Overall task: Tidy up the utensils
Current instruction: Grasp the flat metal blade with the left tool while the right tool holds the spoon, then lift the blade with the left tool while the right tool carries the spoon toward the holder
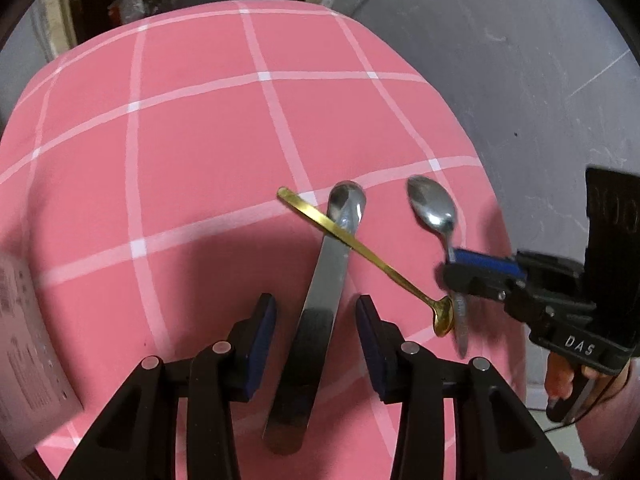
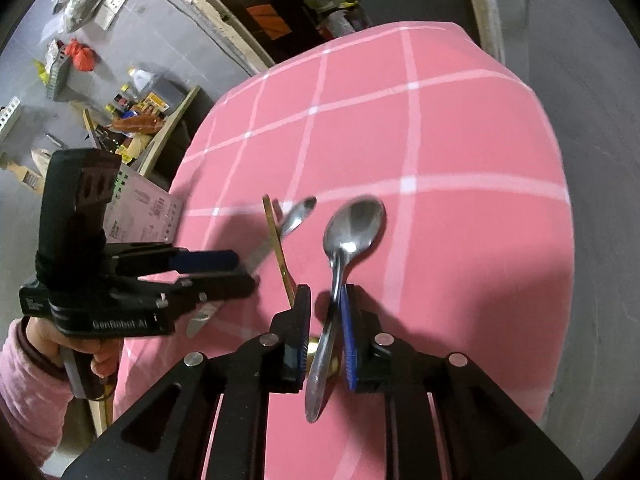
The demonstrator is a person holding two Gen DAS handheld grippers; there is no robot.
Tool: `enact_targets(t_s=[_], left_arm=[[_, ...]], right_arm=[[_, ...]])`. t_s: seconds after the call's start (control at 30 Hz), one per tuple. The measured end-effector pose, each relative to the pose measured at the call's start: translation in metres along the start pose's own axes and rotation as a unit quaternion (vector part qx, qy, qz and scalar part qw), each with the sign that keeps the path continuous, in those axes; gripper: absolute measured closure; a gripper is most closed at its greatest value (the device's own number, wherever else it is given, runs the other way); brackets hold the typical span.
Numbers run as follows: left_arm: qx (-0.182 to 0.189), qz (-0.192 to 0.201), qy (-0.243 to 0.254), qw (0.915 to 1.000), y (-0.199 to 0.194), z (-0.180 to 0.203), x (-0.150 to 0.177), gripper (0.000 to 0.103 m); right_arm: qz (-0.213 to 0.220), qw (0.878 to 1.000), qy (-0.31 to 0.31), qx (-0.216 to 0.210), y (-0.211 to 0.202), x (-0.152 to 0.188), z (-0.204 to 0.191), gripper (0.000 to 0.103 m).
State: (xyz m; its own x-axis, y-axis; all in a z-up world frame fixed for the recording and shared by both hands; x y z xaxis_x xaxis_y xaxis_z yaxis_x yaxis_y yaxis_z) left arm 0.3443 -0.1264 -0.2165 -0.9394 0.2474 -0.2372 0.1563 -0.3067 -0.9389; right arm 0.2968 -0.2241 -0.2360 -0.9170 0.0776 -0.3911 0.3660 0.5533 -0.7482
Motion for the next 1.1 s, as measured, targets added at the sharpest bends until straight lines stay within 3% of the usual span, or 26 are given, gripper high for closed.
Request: enact_targets(t_s=[0.13,0.23,0.4,0.5,0.63,0.83,1.1], left_arm=[[-0.001,-0.011,0.01,0.9999,0.002,0.001,0.001,0.084],[0.022,-0.006,-0.023,0.9995,0.002,-0.002,0.004,0.085],[0.039,0.011,-0.083,0.9958,-0.002,-0.008,0.018,0.086],[0.04,0.029,-0.121,0.9914,-0.007,-0.01,0.025,0.086],[0.073,0.039,-0.176,0.981,-0.014,-0.01,0.045,0.086],[0.098,0.029,-0.178,0.9788,-0.01,-0.008,0.072,0.086],[0.12,0.0,-0.159,0.9799,-0.002,-0.007,0.062,0.086]], right_arm=[[-0.003,1.0,0.026,-0.011,0.006,-0.012,0.007,0.089],[-0.001,0.999,0.039,-0.014,0.01,-0.016,0.008,0.089],[0.002,1.0,-0.009,0.019,0.008,-0.005,-0.01,0.098],[-0.007,0.998,-0.043,0.038,0.003,0.007,-0.02,0.099],[-0.026,0.998,-0.055,0.036,0.001,0.029,-0.03,0.101],[-0.043,0.998,-0.032,0.014,0.006,0.034,-0.025,0.101],[-0.041,0.999,0.003,0.0,0.015,0.023,-0.022,0.1]])
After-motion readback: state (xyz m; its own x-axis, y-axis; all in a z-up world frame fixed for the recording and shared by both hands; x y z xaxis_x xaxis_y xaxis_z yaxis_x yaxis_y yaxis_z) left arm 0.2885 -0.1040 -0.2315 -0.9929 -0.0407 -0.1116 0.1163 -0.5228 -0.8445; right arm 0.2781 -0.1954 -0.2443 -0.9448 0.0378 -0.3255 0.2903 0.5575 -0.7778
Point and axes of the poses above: each gripper's, at about its wrist camera, not at the fingertips, and y roughly the way its jaws point, z to its right, x to its underside, the point moved 6 cm from there along y, roughly the way its jaws point, and after that the axes turned 3 degrees about -x, right-handed, at the moved point
